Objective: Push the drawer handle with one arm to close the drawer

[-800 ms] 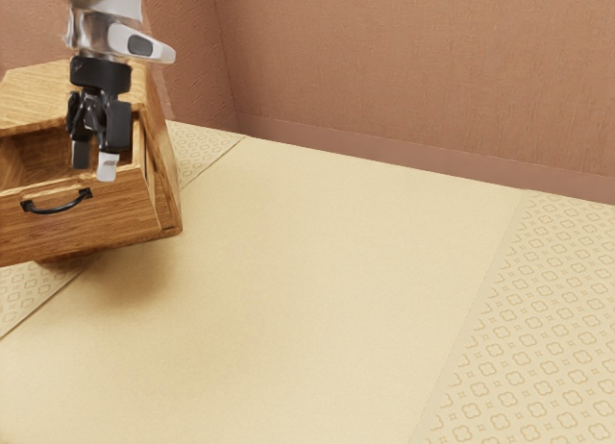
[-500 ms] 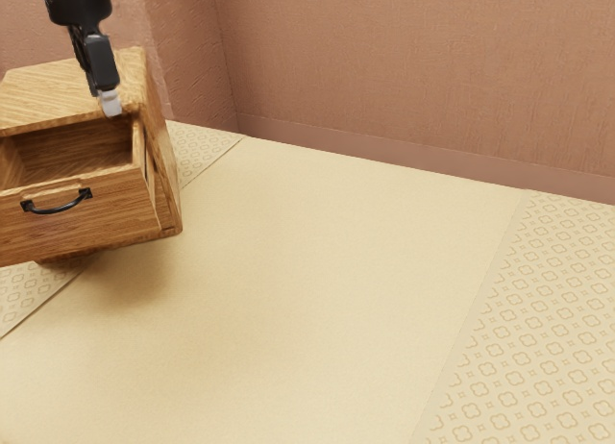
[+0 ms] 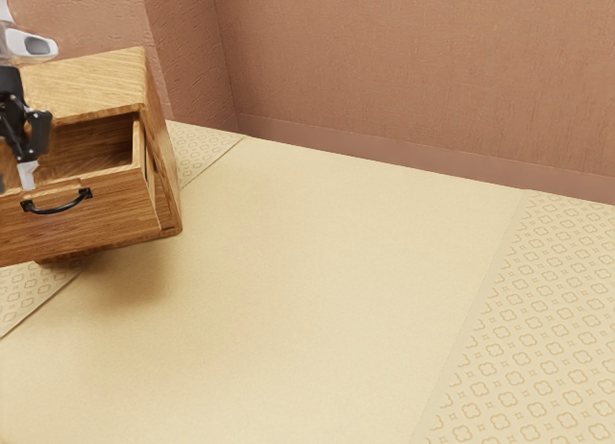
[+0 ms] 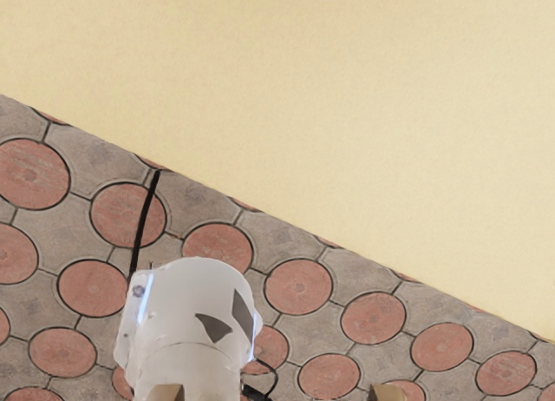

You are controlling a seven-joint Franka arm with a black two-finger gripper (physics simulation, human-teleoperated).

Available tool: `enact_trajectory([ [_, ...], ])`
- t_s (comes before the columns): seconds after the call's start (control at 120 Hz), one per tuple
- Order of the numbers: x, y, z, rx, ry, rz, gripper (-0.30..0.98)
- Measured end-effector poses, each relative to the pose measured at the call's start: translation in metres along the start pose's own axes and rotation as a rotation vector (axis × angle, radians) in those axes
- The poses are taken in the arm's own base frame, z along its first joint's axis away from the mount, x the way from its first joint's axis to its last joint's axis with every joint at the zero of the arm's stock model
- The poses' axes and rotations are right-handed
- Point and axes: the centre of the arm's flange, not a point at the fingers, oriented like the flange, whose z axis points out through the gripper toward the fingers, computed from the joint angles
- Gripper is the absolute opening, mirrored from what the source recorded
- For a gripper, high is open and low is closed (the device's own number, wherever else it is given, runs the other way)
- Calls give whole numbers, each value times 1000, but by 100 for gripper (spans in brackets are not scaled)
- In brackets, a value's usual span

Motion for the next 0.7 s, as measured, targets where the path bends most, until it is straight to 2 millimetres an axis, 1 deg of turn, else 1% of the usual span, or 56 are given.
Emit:
enact_trajectory([
  [0.033,2,-18,16,-23,-13,-89,15],
  [0.075,12,-34,36,-45,-28,-184,9],
  [0.142,42,-57,61,-64,-44,-320,3],
  [0.2,79,-69,67,-74,-45,-405,-1],
  [0.25,94,-73,67,-80,-29,-465,-3],
  [0.317,102,-71,69,-81,-10,-527,-5],
  [0.4,104,-66,75,-76,2,-580,-7],
  [0.467,102,-56,79,-67,10,-601,-8],
  [0.55,104,-44,82,-55,17,-583,-9],
  [0.608,113,-35,88,-44,7,-559,-9],
  [0.7,137,-21,88,-40,-1,-524,-9],
])
